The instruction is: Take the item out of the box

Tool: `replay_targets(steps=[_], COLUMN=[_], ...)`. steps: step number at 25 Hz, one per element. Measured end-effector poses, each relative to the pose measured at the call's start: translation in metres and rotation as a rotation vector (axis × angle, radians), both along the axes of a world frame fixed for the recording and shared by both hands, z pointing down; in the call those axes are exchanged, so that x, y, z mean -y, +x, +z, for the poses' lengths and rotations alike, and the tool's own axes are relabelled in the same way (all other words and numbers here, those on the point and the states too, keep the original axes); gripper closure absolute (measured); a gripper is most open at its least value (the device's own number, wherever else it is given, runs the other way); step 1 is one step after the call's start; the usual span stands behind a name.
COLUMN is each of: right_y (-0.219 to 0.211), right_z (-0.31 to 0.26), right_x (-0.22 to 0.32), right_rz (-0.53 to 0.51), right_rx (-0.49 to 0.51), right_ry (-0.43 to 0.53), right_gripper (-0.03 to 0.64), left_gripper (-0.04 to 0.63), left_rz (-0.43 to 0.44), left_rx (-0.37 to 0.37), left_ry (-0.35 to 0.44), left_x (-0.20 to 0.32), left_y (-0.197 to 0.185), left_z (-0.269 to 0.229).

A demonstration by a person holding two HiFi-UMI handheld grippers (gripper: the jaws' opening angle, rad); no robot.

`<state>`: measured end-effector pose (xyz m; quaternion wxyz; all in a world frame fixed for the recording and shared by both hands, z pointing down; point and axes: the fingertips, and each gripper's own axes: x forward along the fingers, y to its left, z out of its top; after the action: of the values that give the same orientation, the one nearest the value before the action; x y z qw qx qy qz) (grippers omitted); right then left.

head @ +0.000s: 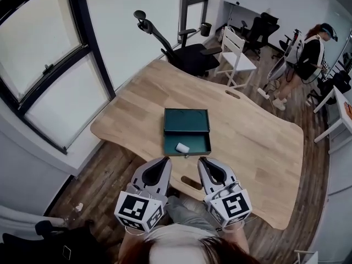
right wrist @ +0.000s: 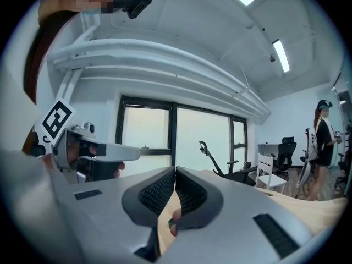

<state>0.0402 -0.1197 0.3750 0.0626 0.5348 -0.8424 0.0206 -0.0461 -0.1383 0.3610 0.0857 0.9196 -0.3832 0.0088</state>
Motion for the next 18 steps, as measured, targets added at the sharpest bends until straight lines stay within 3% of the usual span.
replay_targets(steps=[4,10,18], right_y=[0.0,0.004,-0.002], right_z=[0.016,0.035,0.072], right_x=[0.022,0.062,0.1], right_rz=[-0.013,-0.07,-0.145], right_rx=[-0.024,-0.083,-0.141], right_ry=[-0.074,-0.054,-0.157], right_gripper=[0.592,0.591,0.589], left_gripper=[0.588,0.588,0.588], left_rz=[-0.006,-0.006,0.001], left_rx=[0.004,0.0,0.011], left_ry=[0.012,0.003,-0.014], left_x=[0.027,0.06,0.098], left_y=[-0.001,0.004,0.013], left_z=[-0.006,-0.006,-0.001])
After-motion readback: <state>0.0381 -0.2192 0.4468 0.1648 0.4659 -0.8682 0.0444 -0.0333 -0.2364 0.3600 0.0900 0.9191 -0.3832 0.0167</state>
